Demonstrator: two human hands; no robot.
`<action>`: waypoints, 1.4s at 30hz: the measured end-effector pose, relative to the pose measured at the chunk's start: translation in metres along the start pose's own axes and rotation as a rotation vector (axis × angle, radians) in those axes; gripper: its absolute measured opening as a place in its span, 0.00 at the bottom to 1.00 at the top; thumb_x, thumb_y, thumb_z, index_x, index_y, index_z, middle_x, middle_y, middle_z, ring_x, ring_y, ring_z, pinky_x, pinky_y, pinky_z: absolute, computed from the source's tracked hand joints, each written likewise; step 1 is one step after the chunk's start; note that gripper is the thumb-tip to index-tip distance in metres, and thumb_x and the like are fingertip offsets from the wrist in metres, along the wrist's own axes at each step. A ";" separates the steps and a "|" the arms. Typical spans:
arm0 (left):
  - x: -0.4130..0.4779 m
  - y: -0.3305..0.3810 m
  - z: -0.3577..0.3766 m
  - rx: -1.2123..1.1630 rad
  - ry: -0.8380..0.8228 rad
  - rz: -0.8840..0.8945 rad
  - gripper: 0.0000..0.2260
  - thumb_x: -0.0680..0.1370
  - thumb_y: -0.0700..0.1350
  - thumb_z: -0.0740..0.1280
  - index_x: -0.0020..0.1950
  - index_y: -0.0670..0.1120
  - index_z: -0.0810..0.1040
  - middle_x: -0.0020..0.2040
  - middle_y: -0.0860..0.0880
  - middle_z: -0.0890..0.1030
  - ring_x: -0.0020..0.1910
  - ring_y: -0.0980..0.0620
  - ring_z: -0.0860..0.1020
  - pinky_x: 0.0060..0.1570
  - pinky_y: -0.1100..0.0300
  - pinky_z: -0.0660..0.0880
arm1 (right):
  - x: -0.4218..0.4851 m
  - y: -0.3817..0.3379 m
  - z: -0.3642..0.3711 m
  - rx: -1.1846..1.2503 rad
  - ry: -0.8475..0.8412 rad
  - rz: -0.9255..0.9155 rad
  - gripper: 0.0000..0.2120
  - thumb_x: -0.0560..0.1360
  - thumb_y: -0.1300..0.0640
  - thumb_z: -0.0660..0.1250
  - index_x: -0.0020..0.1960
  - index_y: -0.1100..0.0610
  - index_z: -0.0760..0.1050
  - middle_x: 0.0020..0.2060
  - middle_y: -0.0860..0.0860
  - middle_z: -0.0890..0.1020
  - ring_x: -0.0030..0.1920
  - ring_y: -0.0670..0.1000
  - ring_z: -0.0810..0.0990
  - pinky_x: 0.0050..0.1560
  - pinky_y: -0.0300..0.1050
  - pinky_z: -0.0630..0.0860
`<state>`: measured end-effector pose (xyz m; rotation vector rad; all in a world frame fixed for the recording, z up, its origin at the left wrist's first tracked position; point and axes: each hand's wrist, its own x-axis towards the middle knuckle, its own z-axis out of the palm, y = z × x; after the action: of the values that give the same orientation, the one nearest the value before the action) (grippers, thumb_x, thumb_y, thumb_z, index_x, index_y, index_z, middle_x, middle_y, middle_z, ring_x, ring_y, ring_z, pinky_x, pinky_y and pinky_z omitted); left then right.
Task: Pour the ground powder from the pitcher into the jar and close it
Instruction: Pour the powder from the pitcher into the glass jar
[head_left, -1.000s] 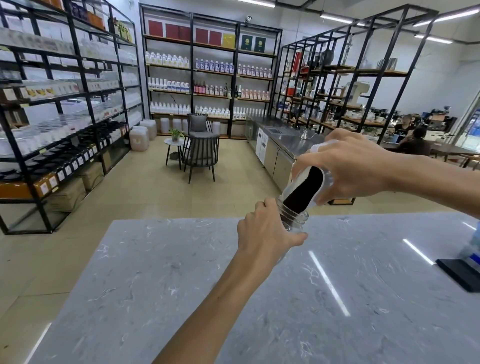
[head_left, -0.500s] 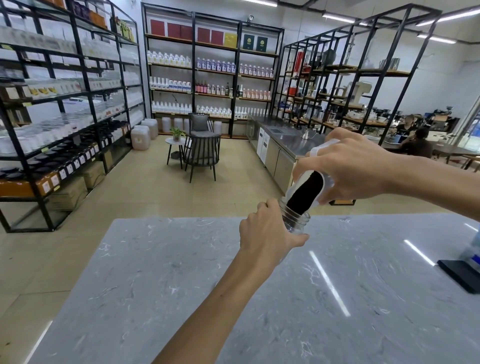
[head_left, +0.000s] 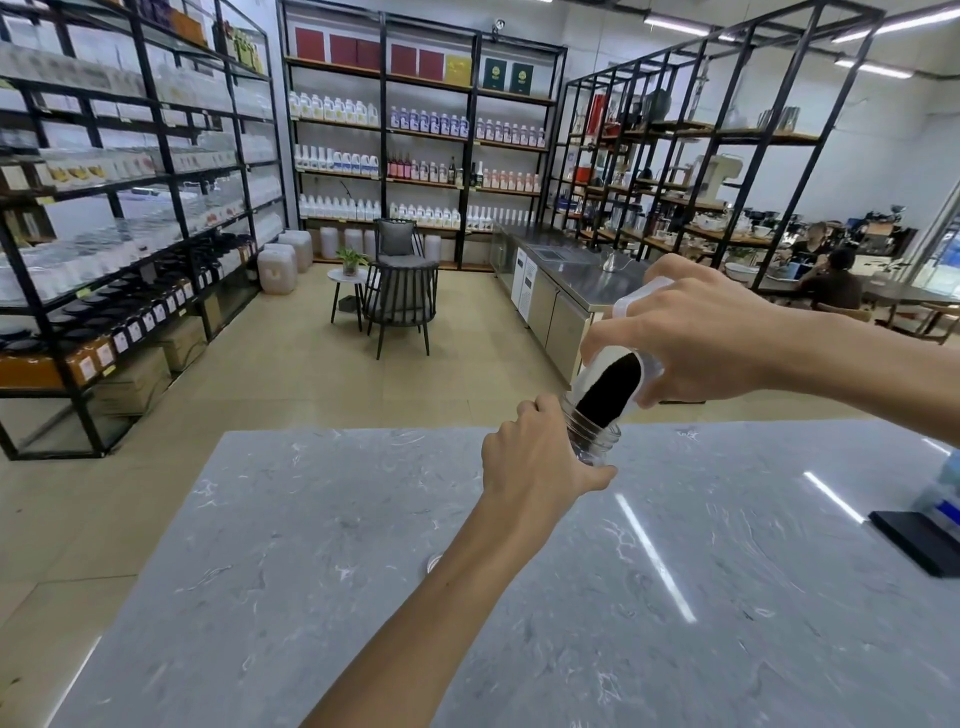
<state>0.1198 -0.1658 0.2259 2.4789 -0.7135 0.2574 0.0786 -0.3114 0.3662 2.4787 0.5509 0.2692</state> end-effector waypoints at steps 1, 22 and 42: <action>0.000 0.000 0.000 0.000 0.002 -0.001 0.33 0.68 0.66 0.74 0.60 0.44 0.70 0.49 0.50 0.73 0.44 0.47 0.74 0.42 0.56 0.65 | 0.000 0.000 0.000 0.004 -0.005 0.002 0.32 0.62 0.39 0.78 0.62 0.37 0.68 0.50 0.39 0.82 0.50 0.49 0.81 0.64 0.53 0.65; 0.004 -0.004 0.005 -0.037 0.020 -0.037 0.33 0.68 0.66 0.74 0.59 0.44 0.70 0.47 0.50 0.72 0.41 0.48 0.71 0.41 0.55 0.65 | 0.015 -0.003 0.002 -0.144 0.100 -0.118 0.38 0.54 0.39 0.82 0.59 0.41 0.69 0.38 0.41 0.83 0.39 0.49 0.83 0.55 0.54 0.72; 0.040 0.030 -0.029 -0.252 0.238 -0.127 0.38 0.66 0.67 0.75 0.65 0.44 0.70 0.57 0.47 0.79 0.56 0.43 0.79 0.43 0.54 0.66 | 0.040 0.029 -0.072 -0.403 0.119 -0.282 0.39 0.54 0.45 0.83 0.61 0.42 0.71 0.37 0.43 0.84 0.38 0.48 0.83 0.63 0.59 0.70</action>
<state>0.1361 -0.1884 0.2767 2.1970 -0.4563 0.3827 0.1016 -0.2793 0.4444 1.9793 0.8004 0.3753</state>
